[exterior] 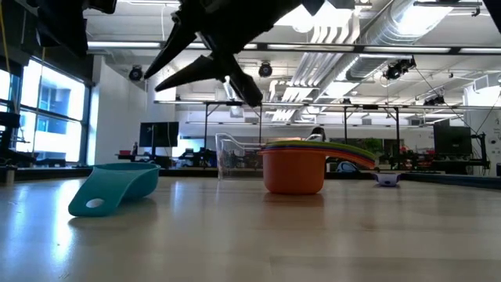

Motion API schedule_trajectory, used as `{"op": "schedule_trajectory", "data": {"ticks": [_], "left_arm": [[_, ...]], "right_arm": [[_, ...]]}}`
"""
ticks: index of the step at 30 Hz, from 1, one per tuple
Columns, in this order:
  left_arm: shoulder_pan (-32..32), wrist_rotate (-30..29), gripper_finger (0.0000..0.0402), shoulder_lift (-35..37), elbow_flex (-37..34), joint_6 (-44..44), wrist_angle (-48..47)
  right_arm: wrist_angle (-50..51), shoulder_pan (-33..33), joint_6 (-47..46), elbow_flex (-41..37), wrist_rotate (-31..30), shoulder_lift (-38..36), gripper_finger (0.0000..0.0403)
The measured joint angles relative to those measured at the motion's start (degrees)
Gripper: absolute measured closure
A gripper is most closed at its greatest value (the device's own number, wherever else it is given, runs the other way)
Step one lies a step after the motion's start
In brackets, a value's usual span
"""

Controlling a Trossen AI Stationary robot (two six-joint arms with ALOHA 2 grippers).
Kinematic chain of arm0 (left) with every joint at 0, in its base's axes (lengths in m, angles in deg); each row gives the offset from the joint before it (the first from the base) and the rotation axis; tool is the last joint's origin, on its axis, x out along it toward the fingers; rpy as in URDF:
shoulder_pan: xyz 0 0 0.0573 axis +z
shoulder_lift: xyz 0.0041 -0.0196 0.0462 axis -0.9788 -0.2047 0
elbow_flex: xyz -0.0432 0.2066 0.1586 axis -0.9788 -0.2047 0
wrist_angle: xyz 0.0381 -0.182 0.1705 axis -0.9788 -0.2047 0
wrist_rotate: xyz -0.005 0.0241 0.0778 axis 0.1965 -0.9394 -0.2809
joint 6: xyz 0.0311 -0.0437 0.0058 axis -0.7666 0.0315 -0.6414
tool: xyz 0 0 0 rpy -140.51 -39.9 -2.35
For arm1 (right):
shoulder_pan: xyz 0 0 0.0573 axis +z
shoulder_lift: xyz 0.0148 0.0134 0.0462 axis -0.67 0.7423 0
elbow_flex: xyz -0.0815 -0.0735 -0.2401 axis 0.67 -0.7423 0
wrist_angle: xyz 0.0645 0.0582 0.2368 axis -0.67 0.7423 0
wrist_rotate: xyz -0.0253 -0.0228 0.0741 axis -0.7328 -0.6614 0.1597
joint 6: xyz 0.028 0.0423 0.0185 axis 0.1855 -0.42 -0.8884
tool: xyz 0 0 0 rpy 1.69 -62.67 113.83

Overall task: Nest measuring cups in basket
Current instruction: Stack the light blue measuring cup on top of the green measuring cup

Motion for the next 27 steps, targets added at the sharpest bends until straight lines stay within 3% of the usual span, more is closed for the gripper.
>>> {"op": "schedule_trajectory", "data": {"ticks": [9,15,20,27], "left_arm": [[0.0,0.0,0.033,0.0,0.0,0.0,0.0],[0.0,0.0,0.033,0.0,0.0,0.0,0.0],[0.0,0.0,0.033,0.0,0.0,0.0,0.0],[0.0,0.0,0.033,0.0,0.0,0.0,0.0]], "right_arm": [[0.4,0.1,3.7,4.6,0.7,0.3,0.0336],[7.4,-0.9,9.7,11.1,-1.2,0.8,0.0336],[13.4,-2.1,10.7,14.6,-0.4,3.3,0.0336],[13.7,-2.2,12.6,15.0,3.7,6.8,0.0336]]}}
